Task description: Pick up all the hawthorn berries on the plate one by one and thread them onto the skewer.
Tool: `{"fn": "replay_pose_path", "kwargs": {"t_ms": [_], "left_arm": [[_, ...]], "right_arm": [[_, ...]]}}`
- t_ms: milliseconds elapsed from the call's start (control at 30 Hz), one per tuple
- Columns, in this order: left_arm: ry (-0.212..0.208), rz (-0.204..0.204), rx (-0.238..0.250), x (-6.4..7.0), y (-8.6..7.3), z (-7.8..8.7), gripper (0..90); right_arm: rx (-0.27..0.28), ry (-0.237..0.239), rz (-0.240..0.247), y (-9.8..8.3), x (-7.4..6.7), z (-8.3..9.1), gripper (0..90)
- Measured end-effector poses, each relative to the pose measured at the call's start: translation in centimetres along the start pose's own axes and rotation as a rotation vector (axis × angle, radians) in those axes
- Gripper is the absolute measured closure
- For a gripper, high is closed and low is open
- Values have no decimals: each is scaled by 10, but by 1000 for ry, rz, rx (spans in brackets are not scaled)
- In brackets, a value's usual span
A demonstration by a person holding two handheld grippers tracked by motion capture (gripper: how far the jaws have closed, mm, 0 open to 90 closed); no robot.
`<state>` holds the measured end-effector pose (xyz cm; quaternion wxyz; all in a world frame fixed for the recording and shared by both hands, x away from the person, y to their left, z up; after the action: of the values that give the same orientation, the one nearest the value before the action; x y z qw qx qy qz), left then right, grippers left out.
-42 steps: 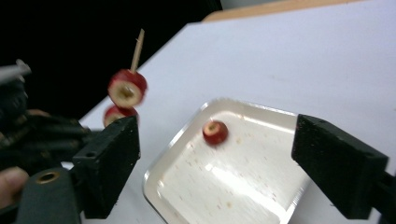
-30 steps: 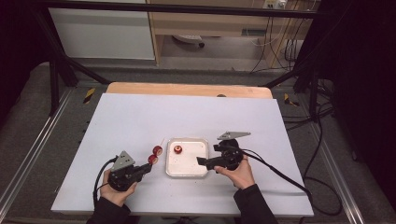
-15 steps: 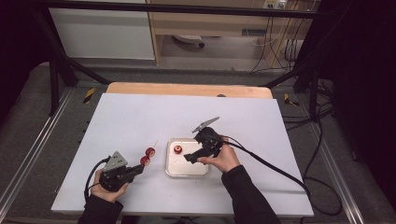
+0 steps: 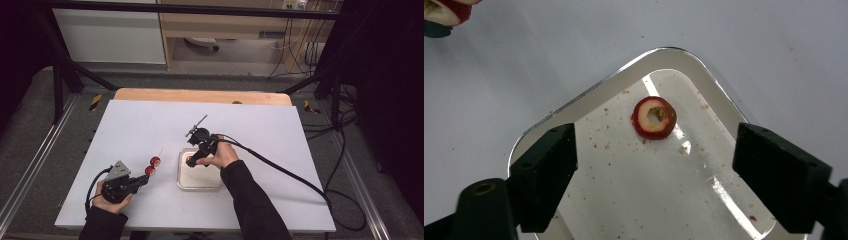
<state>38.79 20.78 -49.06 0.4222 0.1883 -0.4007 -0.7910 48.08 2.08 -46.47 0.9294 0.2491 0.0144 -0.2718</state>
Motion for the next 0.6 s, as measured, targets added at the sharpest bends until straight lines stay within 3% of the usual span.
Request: {"fn": "replay_pose_path", "kwargs": {"t_ms": [200,600], "left_arm": [[-1,-4,-4,0,0,-1,880],[0,-2,-2,0,0,-1,880]], "right_arm": [[-80,3,28,6,6,-15,311],[-141,34,30,9,15,-35,443]]}}
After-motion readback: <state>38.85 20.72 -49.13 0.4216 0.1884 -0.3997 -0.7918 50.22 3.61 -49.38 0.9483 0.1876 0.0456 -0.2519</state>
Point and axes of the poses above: each handheld gripper's, and its own axes: z roughly backward along the jaws, y roughly out of its top, x roughly to its right, the point moved 9 cm from there along -z, roughly forward along the jaws, and after that the axes turned 6 degrees about y, right-handed, at the moved point
